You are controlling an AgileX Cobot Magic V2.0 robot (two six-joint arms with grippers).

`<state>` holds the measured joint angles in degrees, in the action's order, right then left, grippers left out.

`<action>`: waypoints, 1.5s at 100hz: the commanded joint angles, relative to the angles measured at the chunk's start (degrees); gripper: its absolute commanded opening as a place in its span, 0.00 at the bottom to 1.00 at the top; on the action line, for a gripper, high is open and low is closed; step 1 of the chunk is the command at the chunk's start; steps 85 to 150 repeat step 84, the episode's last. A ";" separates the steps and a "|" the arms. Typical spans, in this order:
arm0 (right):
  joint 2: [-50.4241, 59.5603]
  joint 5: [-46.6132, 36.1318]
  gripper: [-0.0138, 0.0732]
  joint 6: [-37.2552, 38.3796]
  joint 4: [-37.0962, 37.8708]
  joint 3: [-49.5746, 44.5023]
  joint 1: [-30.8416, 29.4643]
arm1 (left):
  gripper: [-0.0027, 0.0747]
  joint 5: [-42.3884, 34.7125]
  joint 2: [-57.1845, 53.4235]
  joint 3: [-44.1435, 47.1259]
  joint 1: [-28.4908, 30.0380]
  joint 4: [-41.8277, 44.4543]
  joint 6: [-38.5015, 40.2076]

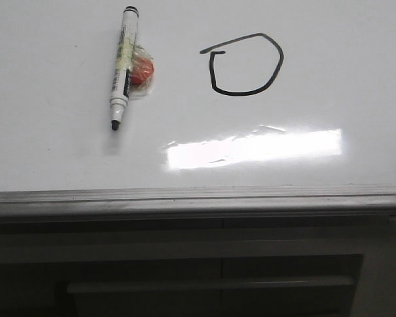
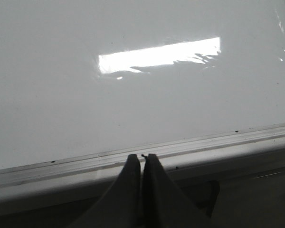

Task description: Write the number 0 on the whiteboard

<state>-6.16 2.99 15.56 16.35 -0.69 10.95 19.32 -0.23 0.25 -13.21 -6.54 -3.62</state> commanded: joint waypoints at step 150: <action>7.86 13.93 0.09 -5.74 -3.79 -0.68 -0.47 | 0.01 -2.37 -1.59 1.76 0.15 -0.25 0.64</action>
